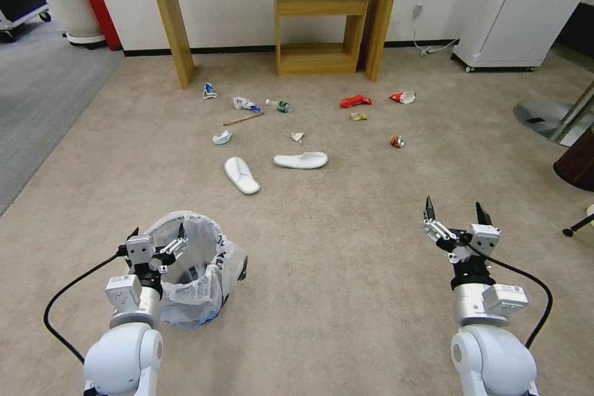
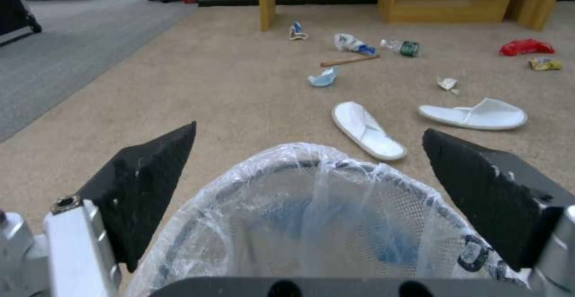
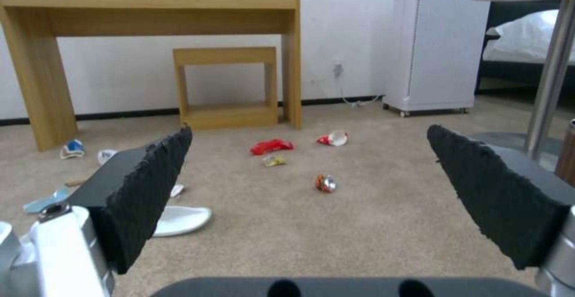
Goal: Pick up the trash bin and place the garbage on the floor into it.
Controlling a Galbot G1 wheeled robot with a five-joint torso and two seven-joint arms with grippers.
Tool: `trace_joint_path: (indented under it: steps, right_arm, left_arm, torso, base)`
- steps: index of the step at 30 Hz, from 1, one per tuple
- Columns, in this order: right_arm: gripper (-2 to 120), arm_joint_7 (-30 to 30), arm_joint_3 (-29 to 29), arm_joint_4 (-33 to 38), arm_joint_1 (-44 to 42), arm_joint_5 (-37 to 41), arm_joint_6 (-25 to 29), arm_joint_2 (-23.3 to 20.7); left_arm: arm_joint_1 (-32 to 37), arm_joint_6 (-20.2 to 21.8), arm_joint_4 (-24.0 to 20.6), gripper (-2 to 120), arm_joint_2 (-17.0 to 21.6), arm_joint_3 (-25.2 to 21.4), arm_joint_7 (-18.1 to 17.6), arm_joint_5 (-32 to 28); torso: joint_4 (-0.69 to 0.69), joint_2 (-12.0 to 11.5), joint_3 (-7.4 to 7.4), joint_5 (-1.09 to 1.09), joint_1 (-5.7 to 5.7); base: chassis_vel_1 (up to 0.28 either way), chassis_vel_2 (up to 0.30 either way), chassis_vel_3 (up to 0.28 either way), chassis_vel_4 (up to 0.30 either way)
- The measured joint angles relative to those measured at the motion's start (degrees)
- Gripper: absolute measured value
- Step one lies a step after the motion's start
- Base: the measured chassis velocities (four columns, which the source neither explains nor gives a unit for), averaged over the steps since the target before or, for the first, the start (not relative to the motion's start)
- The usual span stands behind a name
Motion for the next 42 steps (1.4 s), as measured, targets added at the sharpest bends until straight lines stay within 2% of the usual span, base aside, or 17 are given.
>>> trace_joint_path:
  steps: [42]
  right_arm:
    - [100, 0.4, 1.1, -0.5, 1.4, 2.1, -0.1, -1.6]
  left_arm:
    - [-0.8, -0.2, 2.1, 100, 0.4, 0.3, -0.2, 1.1]
  torso:
    - [0.00, 0.0, 0.00, 0.00, 0.00]
  base:
    - [0.000, 0.000, 0.000, 0.000]
